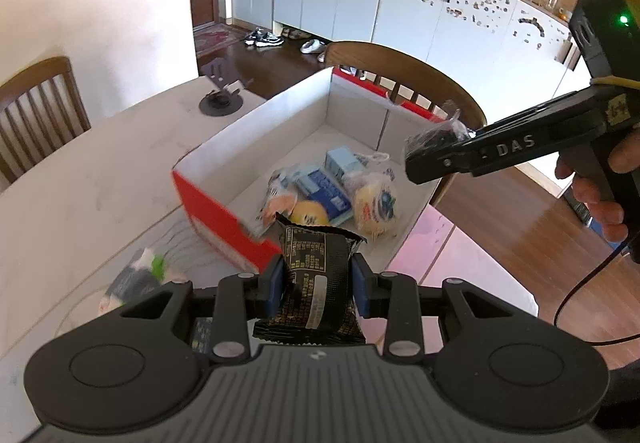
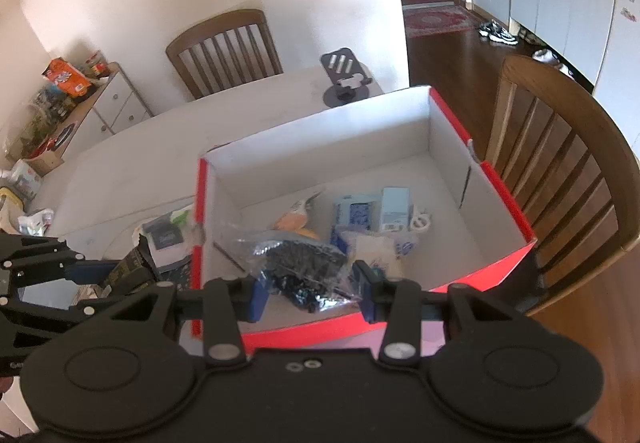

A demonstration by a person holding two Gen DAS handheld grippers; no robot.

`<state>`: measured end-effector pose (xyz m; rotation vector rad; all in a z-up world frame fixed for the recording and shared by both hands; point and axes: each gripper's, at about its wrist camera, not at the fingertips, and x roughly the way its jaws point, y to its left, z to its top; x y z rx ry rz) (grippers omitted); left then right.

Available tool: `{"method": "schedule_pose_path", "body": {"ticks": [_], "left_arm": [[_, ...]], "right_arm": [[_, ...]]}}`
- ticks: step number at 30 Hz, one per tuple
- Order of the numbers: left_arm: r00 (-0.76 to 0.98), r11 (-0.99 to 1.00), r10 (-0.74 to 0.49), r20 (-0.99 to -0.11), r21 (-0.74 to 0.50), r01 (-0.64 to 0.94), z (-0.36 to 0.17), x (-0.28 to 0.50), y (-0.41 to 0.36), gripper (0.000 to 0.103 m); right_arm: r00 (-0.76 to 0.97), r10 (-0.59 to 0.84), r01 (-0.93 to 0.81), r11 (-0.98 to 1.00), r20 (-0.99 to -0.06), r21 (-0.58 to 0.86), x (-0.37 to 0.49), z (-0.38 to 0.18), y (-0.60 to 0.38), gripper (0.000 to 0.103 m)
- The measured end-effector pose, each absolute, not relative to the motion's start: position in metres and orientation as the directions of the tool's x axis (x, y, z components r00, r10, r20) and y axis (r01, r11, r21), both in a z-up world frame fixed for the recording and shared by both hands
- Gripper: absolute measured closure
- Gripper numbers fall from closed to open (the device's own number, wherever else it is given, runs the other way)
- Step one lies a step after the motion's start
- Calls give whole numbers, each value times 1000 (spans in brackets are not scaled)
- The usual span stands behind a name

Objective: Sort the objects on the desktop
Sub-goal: 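Lower the chocolate bar into the shoebox with left tool while right tool lowers the bag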

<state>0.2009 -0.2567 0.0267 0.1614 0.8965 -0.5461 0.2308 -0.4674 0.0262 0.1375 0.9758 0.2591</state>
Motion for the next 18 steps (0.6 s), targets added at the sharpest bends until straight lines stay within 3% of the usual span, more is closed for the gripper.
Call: {"method": "schedule_pose_path", "body": {"ticks": [18], "left_arm": [[404, 820, -351, -845, -69, 569, -2, 263, -319, 70]], "right_arm": [[512, 255, -148, 967, -820, 209, 287, 6, -482, 61]]}}
